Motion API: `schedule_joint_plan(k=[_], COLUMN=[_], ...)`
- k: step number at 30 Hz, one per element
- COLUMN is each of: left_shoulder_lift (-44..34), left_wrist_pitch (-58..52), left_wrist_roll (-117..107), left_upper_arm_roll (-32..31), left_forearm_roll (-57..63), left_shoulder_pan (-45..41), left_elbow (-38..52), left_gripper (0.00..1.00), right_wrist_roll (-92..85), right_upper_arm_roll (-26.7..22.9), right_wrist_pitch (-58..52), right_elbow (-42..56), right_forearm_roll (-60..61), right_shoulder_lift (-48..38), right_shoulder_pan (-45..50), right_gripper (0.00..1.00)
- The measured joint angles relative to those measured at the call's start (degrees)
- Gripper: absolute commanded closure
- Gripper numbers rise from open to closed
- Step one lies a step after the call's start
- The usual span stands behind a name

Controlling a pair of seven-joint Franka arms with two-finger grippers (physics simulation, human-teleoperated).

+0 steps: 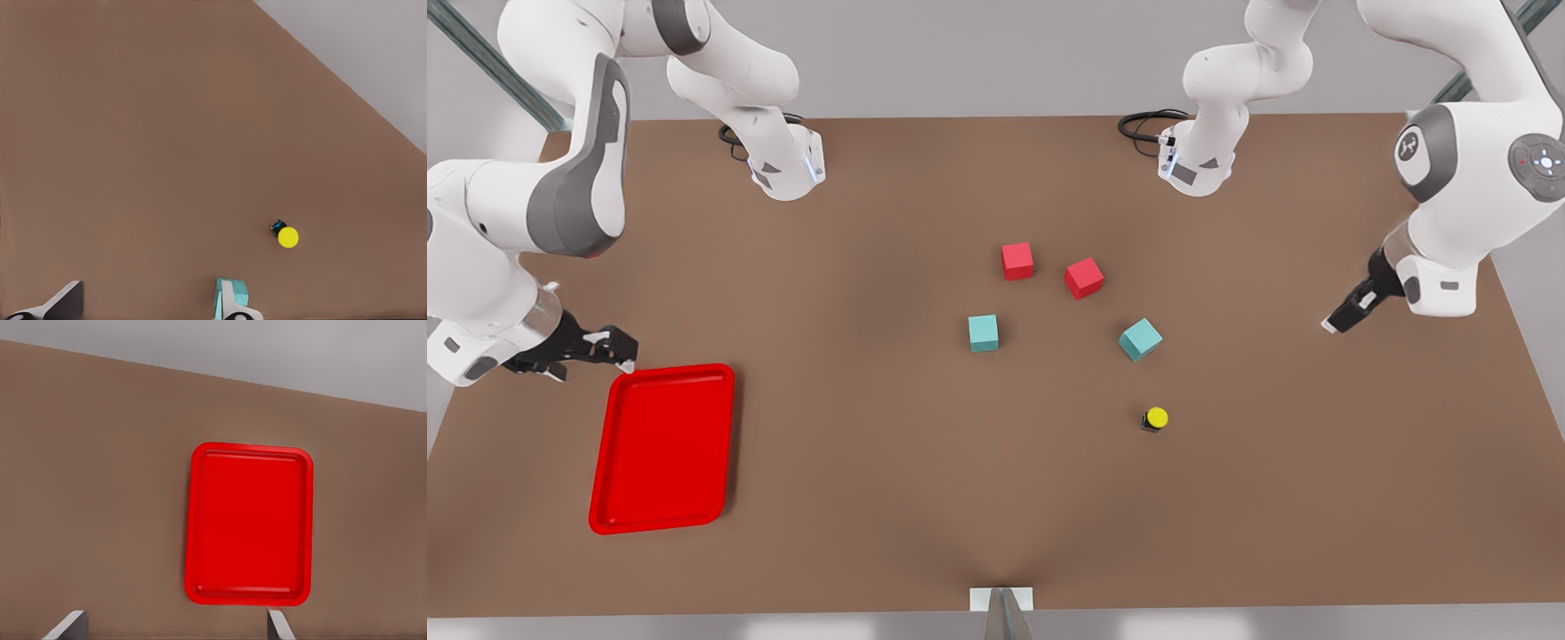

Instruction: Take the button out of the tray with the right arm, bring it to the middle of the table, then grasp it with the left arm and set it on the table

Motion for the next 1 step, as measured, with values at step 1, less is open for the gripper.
schedule_joint_plan(k=[1], left_shoulder_lift=[0.0], left_wrist_pitch=[0.1], left_wrist_roll=[2.1], left_upper_arm_roll=[0.0], left_forearm_roll=[0.2], left_shoulder_pan=[0.3], left_elbow=[0.0], left_gripper=[0.00], right_wrist_roll=[0.0], right_upper_arm_roll=[0.0], right_wrist_pitch=[-0.1], right_elbow=[0.1], right_forearm_roll=[0.0], right_shoulder_lift=[0.1], right_shoulder_pan=[0.2], right_gripper=[0.00])
